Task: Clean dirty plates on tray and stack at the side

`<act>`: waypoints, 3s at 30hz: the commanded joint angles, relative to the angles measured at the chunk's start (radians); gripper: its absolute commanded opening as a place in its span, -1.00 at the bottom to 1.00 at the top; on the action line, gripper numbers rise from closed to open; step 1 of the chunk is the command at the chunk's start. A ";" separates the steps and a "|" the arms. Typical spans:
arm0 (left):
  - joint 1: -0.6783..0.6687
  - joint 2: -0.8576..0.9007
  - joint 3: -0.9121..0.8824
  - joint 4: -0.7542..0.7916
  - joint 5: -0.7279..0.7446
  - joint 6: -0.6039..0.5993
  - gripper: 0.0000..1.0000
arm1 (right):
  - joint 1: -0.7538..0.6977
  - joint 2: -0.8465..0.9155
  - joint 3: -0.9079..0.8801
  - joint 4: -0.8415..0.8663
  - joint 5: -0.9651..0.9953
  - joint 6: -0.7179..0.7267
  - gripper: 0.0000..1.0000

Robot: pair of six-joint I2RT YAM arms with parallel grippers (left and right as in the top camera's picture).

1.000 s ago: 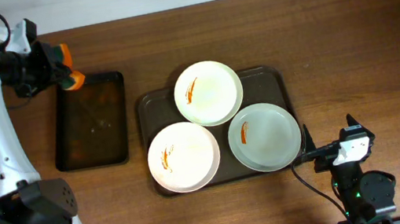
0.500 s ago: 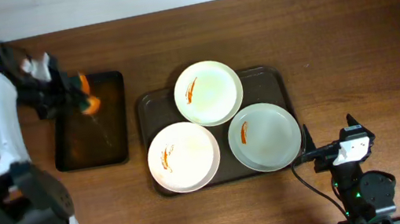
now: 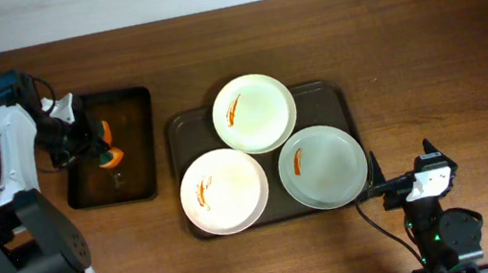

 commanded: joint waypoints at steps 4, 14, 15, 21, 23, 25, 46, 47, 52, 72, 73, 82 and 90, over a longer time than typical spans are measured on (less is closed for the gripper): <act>0.000 -0.180 0.441 -0.190 0.255 0.016 -1.00 | -0.007 -0.007 -0.006 -0.006 0.008 -0.007 0.97; -0.007 -0.155 0.065 -0.034 -0.031 0.019 -1.00 | -0.007 -0.007 -0.006 -0.006 0.008 -0.007 0.97; -0.007 -0.135 0.009 -0.006 -0.025 0.019 -1.00 | -0.007 -0.007 -0.006 -0.006 0.008 -0.007 0.97; -0.004 -0.145 0.138 -0.106 0.128 0.023 -1.00 | -0.007 -0.007 -0.006 -0.006 0.008 -0.007 0.97; -0.004 -0.198 0.306 -0.197 0.184 0.023 -1.00 | -0.007 -0.007 -0.006 -0.006 0.008 -0.007 0.97; -0.004 -0.273 0.497 -0.257 0.233 0.020 -1.00 | -0.007 -0.007 -0.006 -0.006 0.008 -0.007 0.97; -0.682 -0.380 -0.486 0.245 -0.181 -0.479 -1.00 | -0.007 -0.007 -0.006 -0.006 0.008 -0.007 0.97; -0.703 -0.380 -0.517 0.290 -0.195 -0.510 -1.00 | -0.007 -0.007 -0.006 -0.006 0.008 -0.007 0.97; -0.848 -0.380 -0.689 0.522 -0.328 -0.636 -1.00 | -0.007 -0.007 -0.006 -0.006 0.008 -0.007 0.97; -0.632 -0.678 -0.288 0.031 -0.509 -0.537 0.99 | -0.007 -0.007 -0.006 -0.006 0.008 -0.007 0.97; -0.620 -0.675 -0.290 -0.019 -0.509 -0.537 0.99 | -0.007 -0.007 -0.006 -0.006 0.008 -0.007 0.97; -0.617 -0.674 -0.517 -0.050 -0.528 -0.587 0.99 | -0.004 -0.007 -0.006 0.039 -0.560 0.421 0.97; -0.617 -0.674 -0.571 -0.010 -0.479 -0.571 0.99 | -0.006 0.062 0.142 0.245 -0.947 0.639 0.97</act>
